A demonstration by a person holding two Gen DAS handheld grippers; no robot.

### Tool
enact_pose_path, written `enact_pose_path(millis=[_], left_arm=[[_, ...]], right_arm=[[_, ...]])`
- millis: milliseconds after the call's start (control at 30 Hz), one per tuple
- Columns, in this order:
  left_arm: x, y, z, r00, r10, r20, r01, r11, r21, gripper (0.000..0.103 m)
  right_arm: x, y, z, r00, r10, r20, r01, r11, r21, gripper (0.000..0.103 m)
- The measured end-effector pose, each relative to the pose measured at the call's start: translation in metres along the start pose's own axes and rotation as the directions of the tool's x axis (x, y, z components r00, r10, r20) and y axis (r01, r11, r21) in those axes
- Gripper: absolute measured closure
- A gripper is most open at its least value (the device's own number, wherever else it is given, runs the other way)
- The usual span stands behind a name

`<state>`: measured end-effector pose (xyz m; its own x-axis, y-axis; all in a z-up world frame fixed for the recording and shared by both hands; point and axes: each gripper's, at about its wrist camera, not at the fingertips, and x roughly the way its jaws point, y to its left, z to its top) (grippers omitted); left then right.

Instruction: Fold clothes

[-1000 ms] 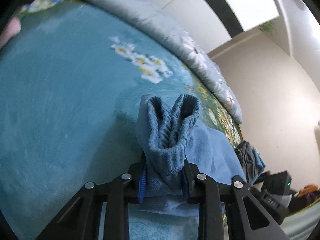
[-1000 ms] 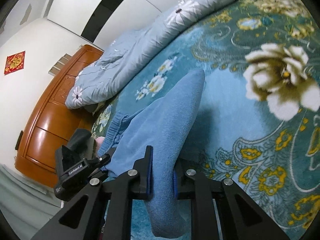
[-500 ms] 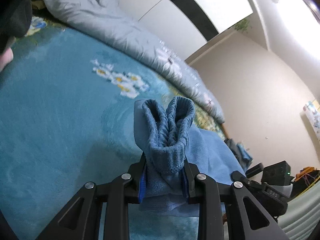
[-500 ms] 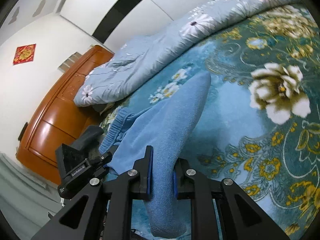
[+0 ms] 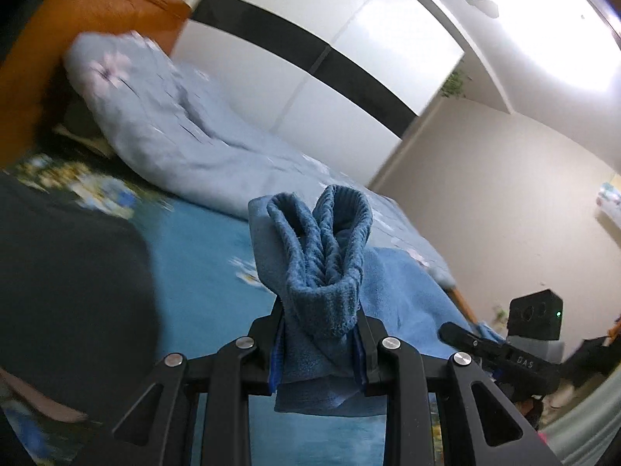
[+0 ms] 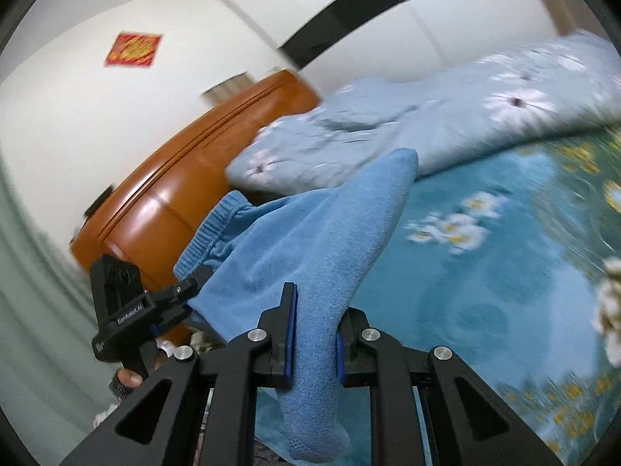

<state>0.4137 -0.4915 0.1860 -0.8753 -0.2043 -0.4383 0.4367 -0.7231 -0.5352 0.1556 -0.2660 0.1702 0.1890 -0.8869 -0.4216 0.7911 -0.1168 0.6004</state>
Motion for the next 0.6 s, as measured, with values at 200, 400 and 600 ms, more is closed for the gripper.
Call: enact_pose_path(millis=[200, 400, 600], left_arm=[[-0.057, 0.068, 0.041, 0.989, 0.143, 0.046, -0.141, 0.989, -0.049, 0.073], [-0.105, 0.138, 0.074, 0.953, 0.289, 0.096, -0.28, 0.956, -0.092, 0.073], [-0.129, 0.221, 0.09, 0.924, 0.36, 0.129, -0.336, 0.925, -0.175, 0.073]], right_arm=[[0.088, 0.066, 0.021, 0.989, 0.106, -0.105, -0.115, 0.99, -0.079, 0.086], [0.176, 0.132, 0.029, 0.967, 0.165, -0.196, -0.195, 0.97, -0.146, 0.086], [0.262, 0.163, 0.017, 0.932, 0.261, -0.253, -0.29, 0.953, -0.085, 0.086]])
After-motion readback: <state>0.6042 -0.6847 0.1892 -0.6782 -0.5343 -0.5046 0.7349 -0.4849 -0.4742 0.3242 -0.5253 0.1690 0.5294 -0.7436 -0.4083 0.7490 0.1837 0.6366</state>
